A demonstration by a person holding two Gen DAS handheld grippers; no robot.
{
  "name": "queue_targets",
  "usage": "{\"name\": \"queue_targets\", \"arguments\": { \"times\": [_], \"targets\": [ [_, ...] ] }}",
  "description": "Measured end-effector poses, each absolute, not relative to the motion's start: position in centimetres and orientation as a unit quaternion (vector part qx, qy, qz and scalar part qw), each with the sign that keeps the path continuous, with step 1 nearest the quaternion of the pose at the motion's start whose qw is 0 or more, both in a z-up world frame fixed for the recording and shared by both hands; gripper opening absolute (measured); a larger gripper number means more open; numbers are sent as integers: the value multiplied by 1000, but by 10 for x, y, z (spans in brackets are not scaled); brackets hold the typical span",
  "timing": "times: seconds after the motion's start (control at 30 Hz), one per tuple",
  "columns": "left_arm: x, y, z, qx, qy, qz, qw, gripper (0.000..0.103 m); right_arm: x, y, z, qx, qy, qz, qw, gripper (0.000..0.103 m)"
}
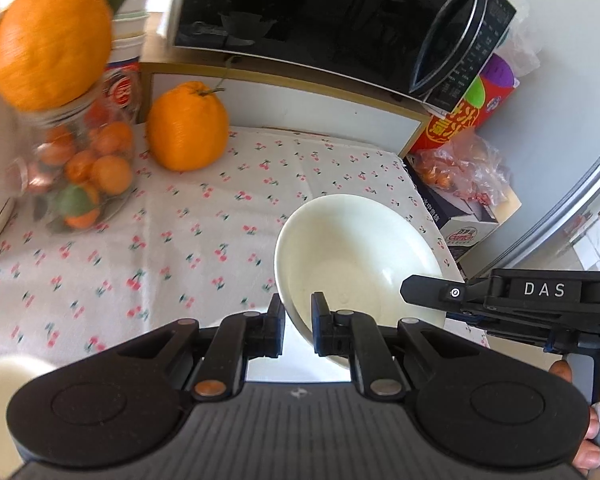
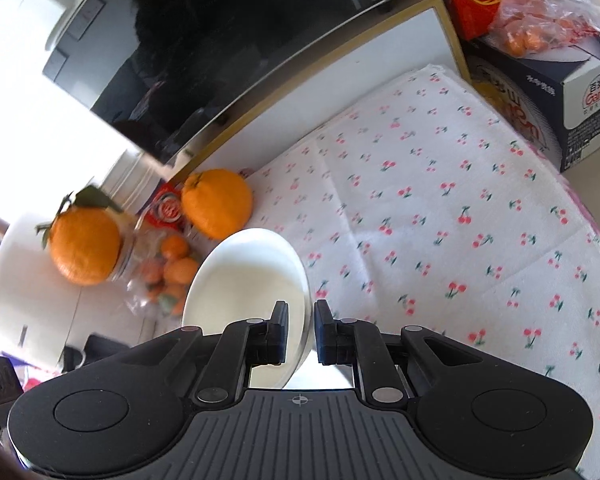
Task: Organize plates and bowls
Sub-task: 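Grip the second bowl rim, lift it and lower it into the first bowl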
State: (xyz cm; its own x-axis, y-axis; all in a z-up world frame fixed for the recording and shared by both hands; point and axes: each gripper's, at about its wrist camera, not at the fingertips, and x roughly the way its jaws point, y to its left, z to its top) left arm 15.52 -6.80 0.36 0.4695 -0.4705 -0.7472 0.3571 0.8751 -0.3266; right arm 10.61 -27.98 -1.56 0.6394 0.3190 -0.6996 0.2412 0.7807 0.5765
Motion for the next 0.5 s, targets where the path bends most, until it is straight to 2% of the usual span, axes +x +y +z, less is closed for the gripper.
{"name": "queue_targets", "arguments": {
  "times": [0.5],
  "targets": [
    [95, 20, 9, -111, 422, -201, 877, 12, 81, -191, 1, 247, 440, 118, 855, 17]
  ]
}}
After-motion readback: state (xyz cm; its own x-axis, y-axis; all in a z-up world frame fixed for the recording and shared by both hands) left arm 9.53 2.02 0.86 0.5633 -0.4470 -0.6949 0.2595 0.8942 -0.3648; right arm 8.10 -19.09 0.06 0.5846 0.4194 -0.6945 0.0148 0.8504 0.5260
